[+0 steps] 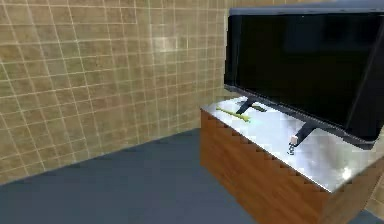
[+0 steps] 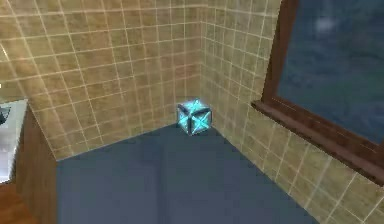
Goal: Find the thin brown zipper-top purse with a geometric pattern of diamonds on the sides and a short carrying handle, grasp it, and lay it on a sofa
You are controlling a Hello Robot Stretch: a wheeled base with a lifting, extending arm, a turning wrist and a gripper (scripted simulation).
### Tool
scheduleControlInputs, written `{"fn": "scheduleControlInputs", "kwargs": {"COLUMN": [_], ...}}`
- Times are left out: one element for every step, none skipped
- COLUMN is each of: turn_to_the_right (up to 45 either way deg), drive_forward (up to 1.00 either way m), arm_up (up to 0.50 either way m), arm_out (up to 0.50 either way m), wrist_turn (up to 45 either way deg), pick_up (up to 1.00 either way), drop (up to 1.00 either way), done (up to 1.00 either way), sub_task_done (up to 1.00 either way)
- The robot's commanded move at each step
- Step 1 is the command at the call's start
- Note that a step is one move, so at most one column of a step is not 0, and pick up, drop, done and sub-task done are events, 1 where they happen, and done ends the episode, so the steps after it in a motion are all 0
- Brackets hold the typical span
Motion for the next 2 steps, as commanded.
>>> {"fn": "scheduleControlInputs", "kwargs": {"turn_to_the_right": [-45.0, -45.0], "drive_forward": [0.00, 0.00], "arm_up": [0.00, 0.00], "arm_out": [0.00, 0.00], "wrist_turn": [0.0, 0.0], "pick_up": [0.00, 0.00], "drop": [0.00, 0.00], "done": [0.00, 0.00], "sub_task_done": [0.00, 0.00]}}
